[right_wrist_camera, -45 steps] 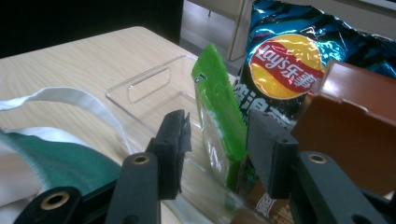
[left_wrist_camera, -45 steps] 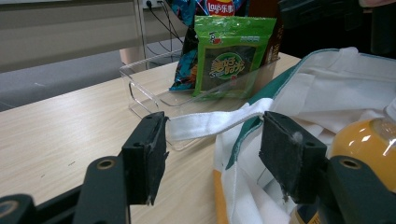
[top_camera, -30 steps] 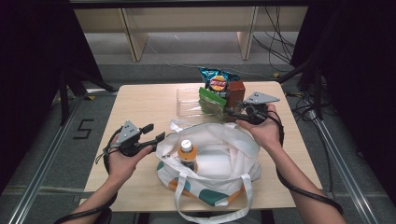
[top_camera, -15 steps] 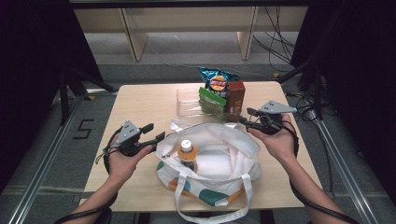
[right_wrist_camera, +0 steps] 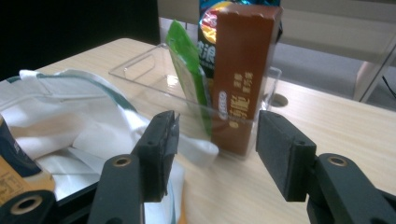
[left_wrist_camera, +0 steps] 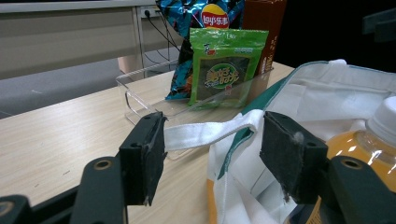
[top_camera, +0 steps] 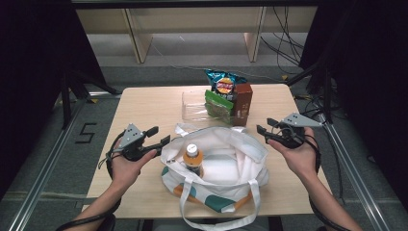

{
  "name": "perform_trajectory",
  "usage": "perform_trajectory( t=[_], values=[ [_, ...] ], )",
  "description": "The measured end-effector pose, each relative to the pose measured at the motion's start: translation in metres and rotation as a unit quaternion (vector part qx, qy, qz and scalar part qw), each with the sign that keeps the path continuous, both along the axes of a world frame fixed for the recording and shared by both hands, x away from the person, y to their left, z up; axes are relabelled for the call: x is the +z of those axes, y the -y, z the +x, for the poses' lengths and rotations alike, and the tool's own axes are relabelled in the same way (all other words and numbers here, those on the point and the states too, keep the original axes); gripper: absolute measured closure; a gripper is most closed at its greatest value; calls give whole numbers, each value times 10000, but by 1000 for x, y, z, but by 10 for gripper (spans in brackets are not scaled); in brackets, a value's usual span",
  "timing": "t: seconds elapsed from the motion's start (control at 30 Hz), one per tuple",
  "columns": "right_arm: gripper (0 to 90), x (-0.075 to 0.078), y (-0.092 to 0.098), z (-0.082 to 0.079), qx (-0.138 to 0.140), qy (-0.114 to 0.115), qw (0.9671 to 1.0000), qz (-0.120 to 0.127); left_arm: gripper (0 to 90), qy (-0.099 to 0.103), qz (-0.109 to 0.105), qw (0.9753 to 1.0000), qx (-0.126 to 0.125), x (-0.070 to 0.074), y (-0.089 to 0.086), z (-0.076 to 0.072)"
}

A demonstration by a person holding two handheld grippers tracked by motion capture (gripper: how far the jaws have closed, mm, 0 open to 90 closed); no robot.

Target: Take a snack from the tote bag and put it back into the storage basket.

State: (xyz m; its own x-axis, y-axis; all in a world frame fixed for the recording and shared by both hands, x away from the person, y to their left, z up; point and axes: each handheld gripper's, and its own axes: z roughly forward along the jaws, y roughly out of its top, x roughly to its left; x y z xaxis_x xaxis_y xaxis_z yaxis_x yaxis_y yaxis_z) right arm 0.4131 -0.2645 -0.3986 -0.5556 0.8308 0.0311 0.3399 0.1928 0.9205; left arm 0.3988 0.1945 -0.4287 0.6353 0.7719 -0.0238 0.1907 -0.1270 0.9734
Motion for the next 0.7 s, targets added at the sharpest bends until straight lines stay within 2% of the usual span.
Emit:
perform_trajectory(
  t=[0.1, 0.2, 0.23, 0.3, 0.37, 0.5, 0.6, 0.63, 0.7],
  values=[
    [482, -3, 3, -4, -37, 41, 10000, -3, 389, 16, 28, 10000, -11, 0, 0, 0],
    [482, -5, 9, -12, -72, 34, 10000, 15, 388, 24, -31, 10000, -29, 1, 1, 0],
    [482, -7, 11, -18, -215, 40, 9997, 92, 388, 31, -12, 10000, -10, 2, 2, -1],
    [484, -8, 13, -20, -209, 87, 9997, 85, 387, 66, 15, 10000, -34, 3, 2, -1],
    [485, -12, 19, -26, -343, 98, 9993, 138, 383, 36, -40, 10000, -61, 5, 5, -3],
    [486, -15, 23, -28, -395, 245, 9988, 136, 375, 24, -63, 9999, -143, 7, 8, -5],
    [486, -19, 26, -27, -435, 231, 9987, 139, 359, 10, -92, 9998, -183, 10, 12, -8],
    [486, -19, 27, -26, -414, 319, 9986, 82, 357, 11, -115, 9997, -221, 11, 14, -10],
    [486, -18, 27, -27, -424, 260, 9987, 109, 353, 44, -136, 9991, -388, 12, 19, -14]
  ],
)
